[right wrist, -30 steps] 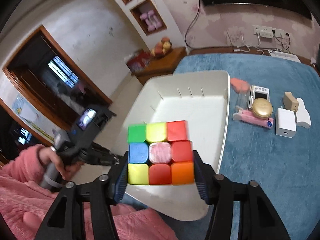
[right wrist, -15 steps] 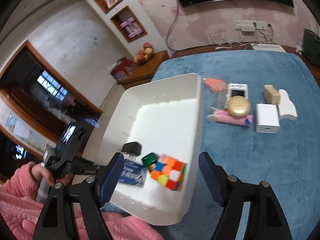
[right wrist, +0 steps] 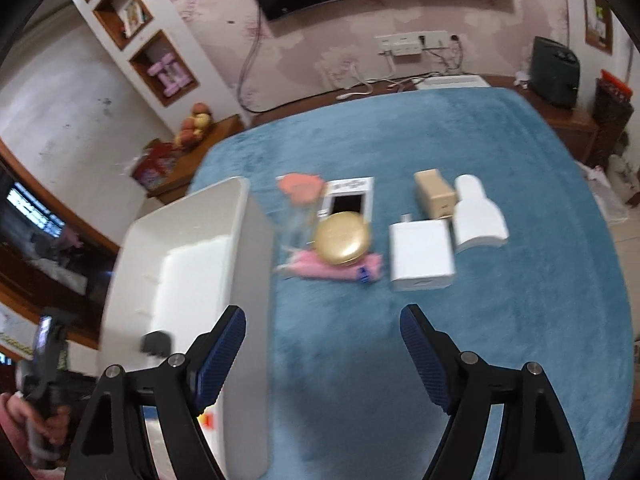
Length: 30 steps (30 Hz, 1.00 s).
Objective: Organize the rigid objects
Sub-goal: 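Grasp the white square charger block with the right gripper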
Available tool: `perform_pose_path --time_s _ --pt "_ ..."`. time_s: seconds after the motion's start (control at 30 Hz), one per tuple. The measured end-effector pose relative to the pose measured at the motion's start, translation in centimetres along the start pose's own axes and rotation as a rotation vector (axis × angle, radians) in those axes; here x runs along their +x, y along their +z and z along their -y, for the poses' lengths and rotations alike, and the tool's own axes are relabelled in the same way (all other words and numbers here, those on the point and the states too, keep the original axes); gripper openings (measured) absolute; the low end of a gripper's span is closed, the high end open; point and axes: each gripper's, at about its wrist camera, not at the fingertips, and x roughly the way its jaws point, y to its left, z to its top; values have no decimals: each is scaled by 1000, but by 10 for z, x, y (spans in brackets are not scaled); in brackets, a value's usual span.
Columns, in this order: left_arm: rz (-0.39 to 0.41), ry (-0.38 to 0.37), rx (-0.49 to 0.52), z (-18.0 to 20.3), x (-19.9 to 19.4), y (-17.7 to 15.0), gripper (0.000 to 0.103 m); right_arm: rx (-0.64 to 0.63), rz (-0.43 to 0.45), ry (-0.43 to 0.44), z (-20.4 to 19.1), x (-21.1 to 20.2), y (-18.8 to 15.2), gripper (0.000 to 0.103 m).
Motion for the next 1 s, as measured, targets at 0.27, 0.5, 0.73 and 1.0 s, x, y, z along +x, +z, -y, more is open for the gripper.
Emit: perform_pose_path --time_s 0.27,0.5,0.73,1.0 --pt "-13 22 -42 -4 3 8 14 18 -47 -121 37 43 17 80" --pt "-22 35 -70 -8 7 11 14 39 -108 -180 59 78 21 80" --pt "-40 54 -82 -9 11 15 15 31 -127 -216 67 103 24 80" --pt "-51 67 -80 -6 11 18 16 -22 -63 -258 61 109 25 73"
